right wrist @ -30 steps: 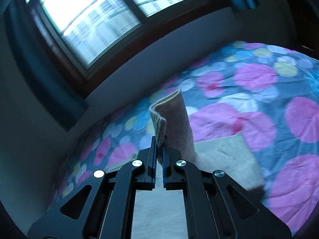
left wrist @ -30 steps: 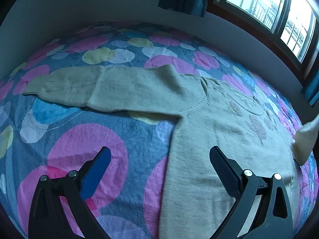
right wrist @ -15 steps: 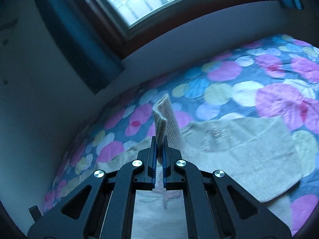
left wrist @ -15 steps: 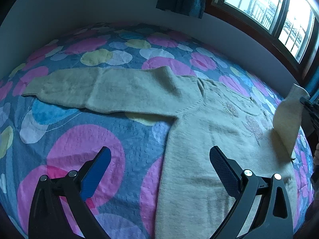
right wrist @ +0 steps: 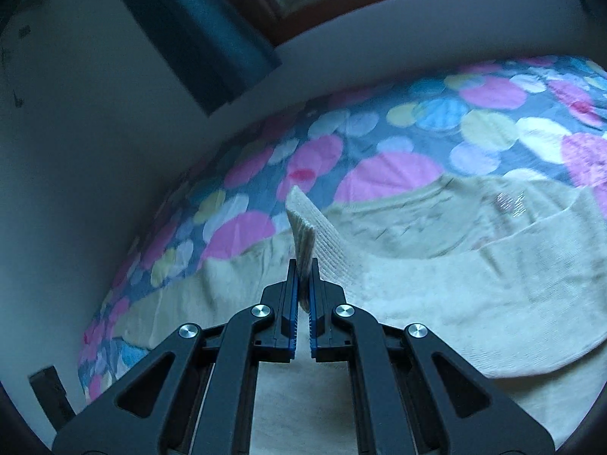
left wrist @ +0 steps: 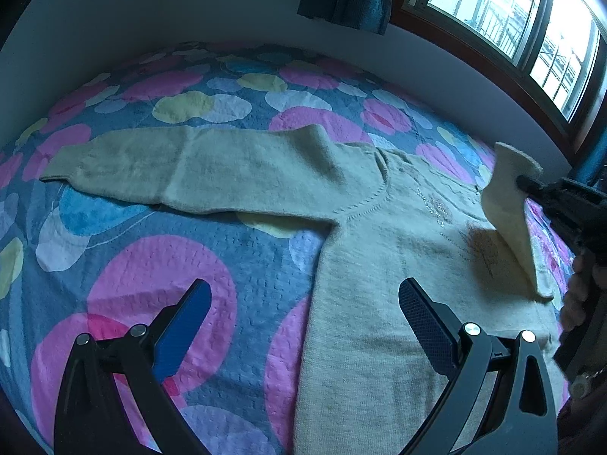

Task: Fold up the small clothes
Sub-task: 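Lift the sleeve with the right tool and lay it across the sweater body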

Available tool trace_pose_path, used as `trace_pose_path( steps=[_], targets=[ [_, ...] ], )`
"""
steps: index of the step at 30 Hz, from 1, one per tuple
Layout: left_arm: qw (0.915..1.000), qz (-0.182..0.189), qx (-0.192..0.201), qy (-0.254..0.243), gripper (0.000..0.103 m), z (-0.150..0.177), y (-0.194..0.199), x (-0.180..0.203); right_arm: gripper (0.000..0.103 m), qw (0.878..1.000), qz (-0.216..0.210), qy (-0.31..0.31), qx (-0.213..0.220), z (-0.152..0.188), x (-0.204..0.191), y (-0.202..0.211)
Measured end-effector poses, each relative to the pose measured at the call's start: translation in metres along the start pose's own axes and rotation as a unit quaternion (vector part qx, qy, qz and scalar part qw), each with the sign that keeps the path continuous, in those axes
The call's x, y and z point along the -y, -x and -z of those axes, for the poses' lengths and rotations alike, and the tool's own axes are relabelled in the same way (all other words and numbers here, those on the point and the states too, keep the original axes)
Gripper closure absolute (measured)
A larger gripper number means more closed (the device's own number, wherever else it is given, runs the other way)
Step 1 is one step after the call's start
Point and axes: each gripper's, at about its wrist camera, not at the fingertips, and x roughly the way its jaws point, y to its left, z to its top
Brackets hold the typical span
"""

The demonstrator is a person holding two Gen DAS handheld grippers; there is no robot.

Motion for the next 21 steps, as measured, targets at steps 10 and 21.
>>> trace_pose_path(
  steps=[10, 21],
  targets=[
    [1.0000, 0.002, -0.005, 0.000, 0.004, 0.001, -0.002, 0.001, 0.099, 0.997, 0.016, 0.048, -0.054, 0.033, -0.026, -0.044],
    [0.9999, 0.002, -0.011, -0.002, 0.004, 0.004, -0.006, 0.003, 0.099, 0.990, 0.032, 0.101, -0.089, 0.055, -0.046, -0.066]
  ],
)
